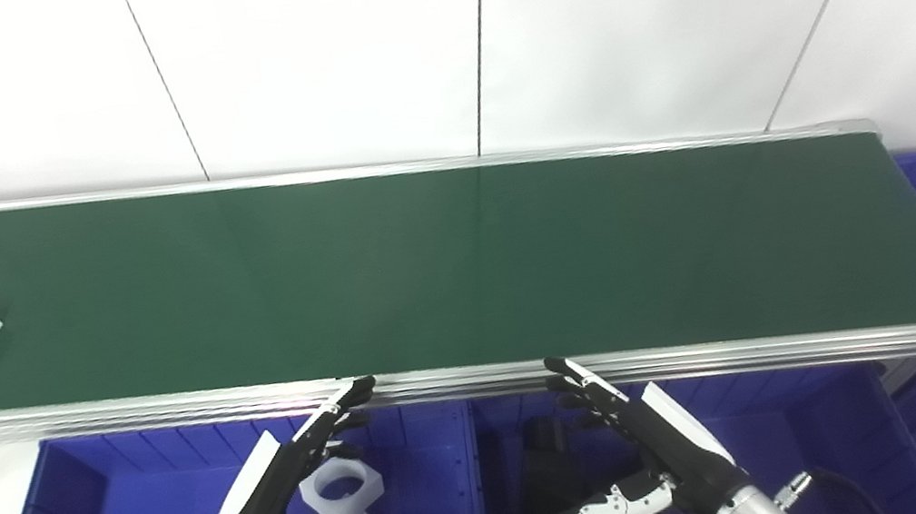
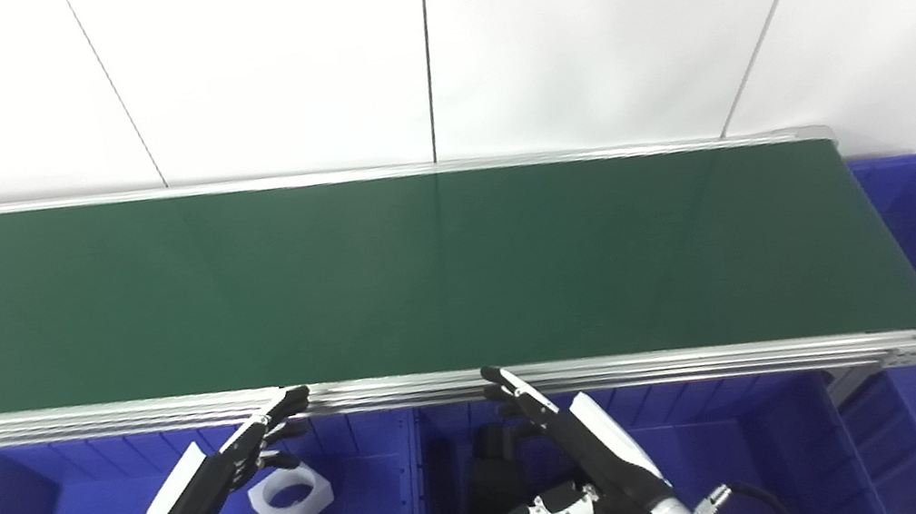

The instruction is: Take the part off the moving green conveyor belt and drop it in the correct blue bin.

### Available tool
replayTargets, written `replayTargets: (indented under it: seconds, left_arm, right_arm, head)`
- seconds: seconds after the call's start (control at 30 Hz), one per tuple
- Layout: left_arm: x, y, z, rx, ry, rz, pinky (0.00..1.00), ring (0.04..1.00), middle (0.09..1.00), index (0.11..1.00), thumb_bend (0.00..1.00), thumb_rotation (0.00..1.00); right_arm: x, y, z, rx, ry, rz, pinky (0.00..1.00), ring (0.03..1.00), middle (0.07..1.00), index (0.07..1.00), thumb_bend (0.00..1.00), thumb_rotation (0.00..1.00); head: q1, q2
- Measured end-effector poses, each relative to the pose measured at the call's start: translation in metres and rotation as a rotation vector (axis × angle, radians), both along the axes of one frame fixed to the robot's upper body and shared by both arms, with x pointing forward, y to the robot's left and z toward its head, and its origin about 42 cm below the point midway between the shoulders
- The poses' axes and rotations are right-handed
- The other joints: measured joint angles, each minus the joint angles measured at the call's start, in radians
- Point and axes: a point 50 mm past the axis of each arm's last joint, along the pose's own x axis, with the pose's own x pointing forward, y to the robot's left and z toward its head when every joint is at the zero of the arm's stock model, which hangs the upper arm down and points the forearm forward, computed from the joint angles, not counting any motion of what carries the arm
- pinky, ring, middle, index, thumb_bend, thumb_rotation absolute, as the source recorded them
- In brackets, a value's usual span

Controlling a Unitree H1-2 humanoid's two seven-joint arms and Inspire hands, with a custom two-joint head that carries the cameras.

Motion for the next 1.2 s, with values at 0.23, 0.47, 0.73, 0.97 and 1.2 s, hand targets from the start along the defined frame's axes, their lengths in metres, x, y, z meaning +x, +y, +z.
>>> replayTargets:
  seconds: [0.23,0.47,0.73,0.97,1.2]
  left_arm:
    - [-0.001,-0.002,0.0,-0.001,0.001,-0.006,0.74,0.856,0.922,0.932,0.79,0.2]
    - [-0.005,-0.026,-0.005,-0.014,0.007,-0.029,0.72,0.856,0.923,0.925,0.8,0.23]
    - [-0.009,-0.035,-0.015,0.031,0.005,-0.019,0.67,0.848,0.933,0.939,0.8,0.28]
    - [-0.012,-0.036,-0.031,0.04,0.03,-0.016,0.65,0.841,0.931,0.932,0.81,0.27]
    - [-0.011,-0.036,-0.037,0.038,0.026,-0.016,0.67,0.845,0.924,0.919,0.83,0.26]
  right_arm:
    - [0.0,-0.003,0.0,-0.007,0.001,0.001,0.72,0.835,0.898,0.948,0.88,0.27]
    - [-0.006,-0.022,-0.001,-0.003,0.03,-0.014,0.74,0.85,0.91,0.971,0.83,0.17]
    - [-0.009,-0.024,-0.001,0.012,0.031,-0.013,0.75,0.857,0.906,0.965,0.84,0.09]
    - [-0.009,-0.022,-0.007,-0.003,0.035,-0.008,0.74,0.849,0.908,0.966,0.85,0.07]
    - [-0.01,-0.022,-0.009,-0.01,0.041,-0.011,0.75,0.852,0.913,0.973,0.86,0.06]
  head:
    - [0.111,-0.023]
    - [0.305,-0.103]
    - [0.357,-0.176]
    - [0.368,-0.245]
    - [0.391,-0.298]
